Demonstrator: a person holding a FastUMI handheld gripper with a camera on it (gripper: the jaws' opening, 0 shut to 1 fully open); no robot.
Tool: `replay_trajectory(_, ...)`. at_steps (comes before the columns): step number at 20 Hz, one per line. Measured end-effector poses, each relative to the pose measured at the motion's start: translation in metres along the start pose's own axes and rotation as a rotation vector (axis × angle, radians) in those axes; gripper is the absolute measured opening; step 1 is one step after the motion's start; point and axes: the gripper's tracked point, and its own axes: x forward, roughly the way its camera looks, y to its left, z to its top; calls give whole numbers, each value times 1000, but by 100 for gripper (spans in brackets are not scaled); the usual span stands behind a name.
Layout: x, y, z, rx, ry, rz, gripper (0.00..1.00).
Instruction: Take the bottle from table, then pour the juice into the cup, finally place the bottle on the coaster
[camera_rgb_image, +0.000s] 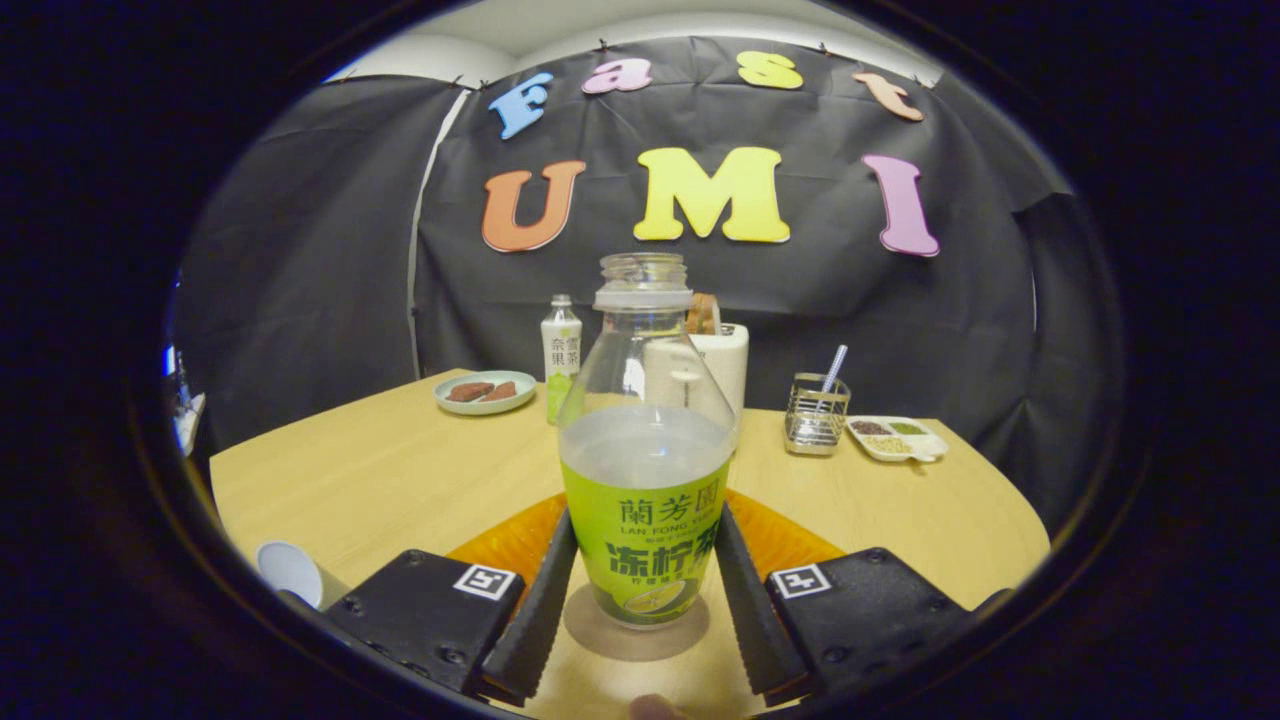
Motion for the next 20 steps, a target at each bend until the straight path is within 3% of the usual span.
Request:
replay_trajectory(10, 4, 0, -11, -10, 9, 6, 83)
replay_trajectory(13, 1, -2, -12, -1, -2, 1, 99)
replay_trajectory(20, -25, -6, 16, 10, -55, -33, 100)
